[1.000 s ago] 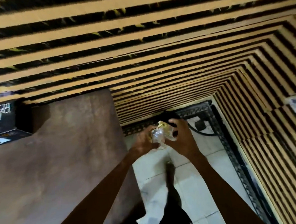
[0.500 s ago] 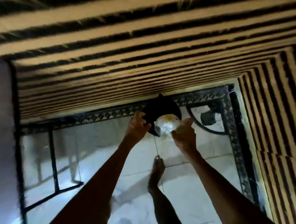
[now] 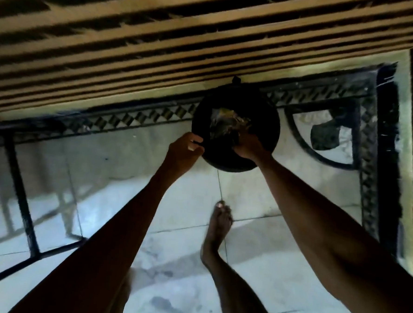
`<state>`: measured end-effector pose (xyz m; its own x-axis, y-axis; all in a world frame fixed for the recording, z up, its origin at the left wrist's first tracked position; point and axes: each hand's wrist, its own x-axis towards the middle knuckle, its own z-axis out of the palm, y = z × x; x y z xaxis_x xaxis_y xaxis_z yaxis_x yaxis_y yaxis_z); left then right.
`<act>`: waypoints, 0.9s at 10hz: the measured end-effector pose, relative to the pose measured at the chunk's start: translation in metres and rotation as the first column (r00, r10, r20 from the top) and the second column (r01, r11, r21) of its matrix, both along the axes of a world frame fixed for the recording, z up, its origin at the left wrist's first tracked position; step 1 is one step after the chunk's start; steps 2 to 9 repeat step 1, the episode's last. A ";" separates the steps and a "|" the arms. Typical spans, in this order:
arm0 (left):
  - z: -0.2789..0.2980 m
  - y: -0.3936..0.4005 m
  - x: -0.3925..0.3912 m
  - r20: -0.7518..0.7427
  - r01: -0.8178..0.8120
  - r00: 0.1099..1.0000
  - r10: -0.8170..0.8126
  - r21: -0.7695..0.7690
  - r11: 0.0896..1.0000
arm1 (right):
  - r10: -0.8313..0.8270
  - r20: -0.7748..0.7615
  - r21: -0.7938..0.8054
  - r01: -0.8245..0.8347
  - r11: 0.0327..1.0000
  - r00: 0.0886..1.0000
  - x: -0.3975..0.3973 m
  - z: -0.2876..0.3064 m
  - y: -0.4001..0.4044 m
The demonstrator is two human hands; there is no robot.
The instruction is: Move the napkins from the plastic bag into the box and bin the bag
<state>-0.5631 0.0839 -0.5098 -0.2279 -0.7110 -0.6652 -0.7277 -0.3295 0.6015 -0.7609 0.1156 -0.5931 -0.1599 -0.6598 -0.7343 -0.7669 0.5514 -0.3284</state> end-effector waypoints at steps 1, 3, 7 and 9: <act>0.031 0.006 0.011 -0.043 -0.082 0.996 0.083 0.016 0.996 | -0.140 -0.005 -0.234 0.136 0.963 0.990 0.002 0.060 0.005; 0.031 0.006 0.011 -0.043 -0.082 0.996 0.083 0.016 0.996 | -0.140 -0.005 -0.234 0.136 0.963 0.990 0.002 0.060 0.005; 0.031 0.006 0.011 -0.043 -0.082 0.996 0.083 0.016 0.996 | -0.140 -0.005 -0.234 0.136 0.963 0.990 0.002 0.060 0.005; 0.031 0.006 0.011 -0.043 -0.082 0.996 0.083 0.016 0.996 | -0.140 -0.005 -0.234 0.136 0.963 0.990 0.002 0.060 0.005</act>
